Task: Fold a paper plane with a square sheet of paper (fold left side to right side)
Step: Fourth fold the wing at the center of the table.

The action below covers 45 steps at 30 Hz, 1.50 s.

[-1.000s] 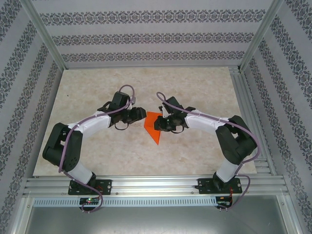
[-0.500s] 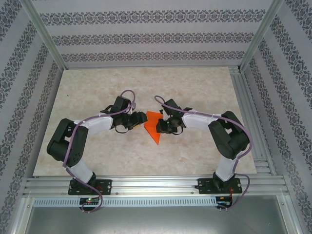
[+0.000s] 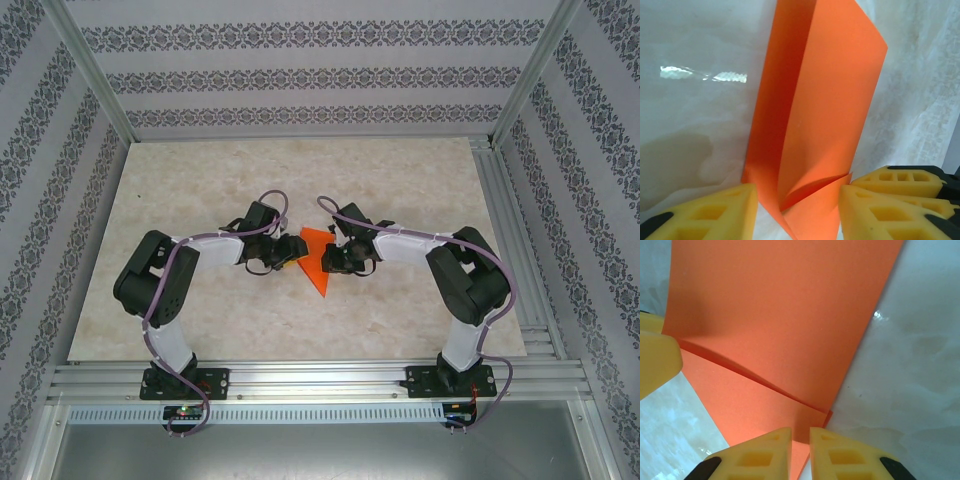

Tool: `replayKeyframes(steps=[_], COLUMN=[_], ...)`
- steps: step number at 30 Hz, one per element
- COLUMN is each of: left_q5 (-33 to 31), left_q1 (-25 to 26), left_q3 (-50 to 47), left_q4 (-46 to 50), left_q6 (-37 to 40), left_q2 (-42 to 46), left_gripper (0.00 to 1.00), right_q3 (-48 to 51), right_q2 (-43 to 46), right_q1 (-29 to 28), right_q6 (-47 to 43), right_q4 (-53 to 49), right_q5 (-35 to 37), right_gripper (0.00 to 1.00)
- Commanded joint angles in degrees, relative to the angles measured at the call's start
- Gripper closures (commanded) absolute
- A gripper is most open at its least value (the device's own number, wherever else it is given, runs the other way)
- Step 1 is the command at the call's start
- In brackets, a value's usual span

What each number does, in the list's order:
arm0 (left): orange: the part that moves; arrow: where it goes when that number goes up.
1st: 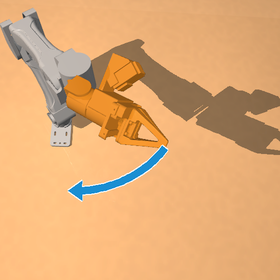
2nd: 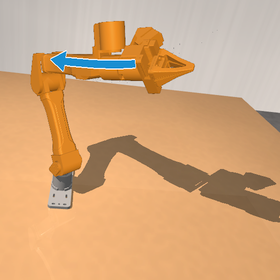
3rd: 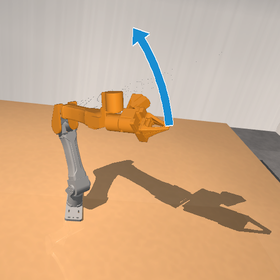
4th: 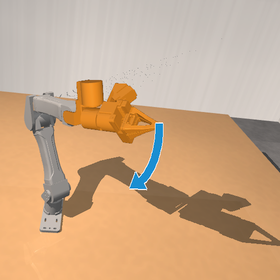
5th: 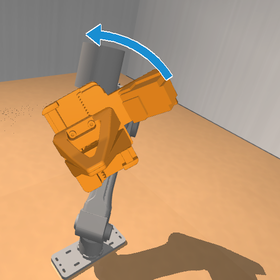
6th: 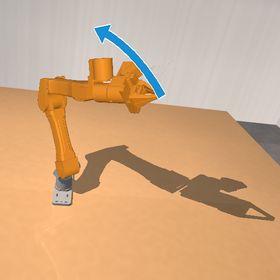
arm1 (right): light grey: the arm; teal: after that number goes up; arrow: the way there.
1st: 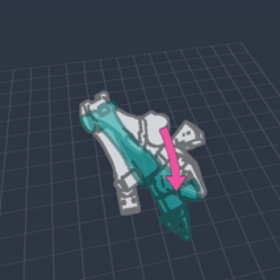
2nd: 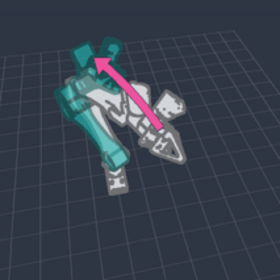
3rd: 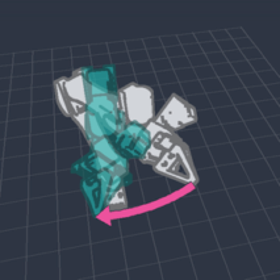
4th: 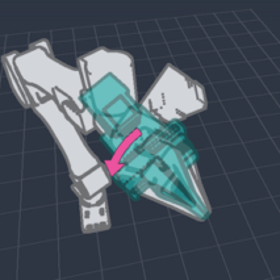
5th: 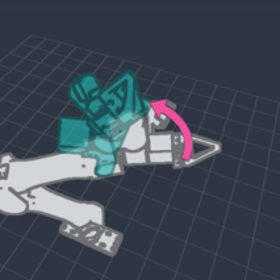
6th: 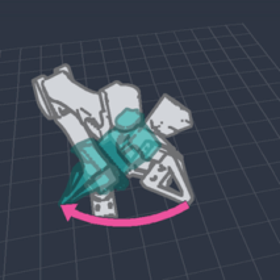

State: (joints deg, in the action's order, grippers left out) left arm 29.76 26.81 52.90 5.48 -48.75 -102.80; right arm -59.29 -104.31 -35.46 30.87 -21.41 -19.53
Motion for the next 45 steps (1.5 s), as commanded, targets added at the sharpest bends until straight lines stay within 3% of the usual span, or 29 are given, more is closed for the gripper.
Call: replayKeyframes(steps=[1, 7, 13, 19, 23, 27, 32, 45], left_q5=[0.83, 0.64, -1.18, -2.57, -2.36, -2.25, -2.42, -2.67], left_q1=[1.05, 1.41, 2.20, 2.66, 2.66, 2.77, 2.75, 2.77], left_q3=[1.94, 2.12, 1.86, 1.90, 2.37, 2.38, 2.71, 3.52], left_q4=[-2.76, -2.38, -0.17, 1.35, 2.25, 2.47, 2.94, 3.59], left_q6=[-0.73, -0.73, -1.36, -1.90, -1.52, -1.52, -1.35, -0.99], left_q2=[-0.98, -0.32, 2.23, 4.49, 4.55, 4.53, 4.37, 3.80], left_gripper=[0.57, 0.72, 0.80, 0.82, 0.82, 0.82, 0.83, 0.83], right_q3=[-0.57, -0.38, 1.57, 4.02, 2.65, -0.82, -3.51, -5.30], right_q2=[-1.07, 1.14, 10.29, 14.80, 10.35, 4.45, 0.21, -3.54], right_q1=[0.57, 0.59, -1.82, -13.34, -21.20, -24.47, -25.57, -25.88], right_q6=[-1.46, -2.27, -5.29, -4.28, -2.95, -2.14, -2.31, -3.00], right_q4=[0.03, -0.22, -2.65, -2.74, -2.76, -4.88, -6.79, -7.59], right_q5=[0.94, 2.91, 13.78, 30.75, 41.29, 47.28, 50.02, 48.37], right_gripper=[0.83, 0.82, 0.71, 0.62, 0.59, 0.59, 0.60, 0.66])
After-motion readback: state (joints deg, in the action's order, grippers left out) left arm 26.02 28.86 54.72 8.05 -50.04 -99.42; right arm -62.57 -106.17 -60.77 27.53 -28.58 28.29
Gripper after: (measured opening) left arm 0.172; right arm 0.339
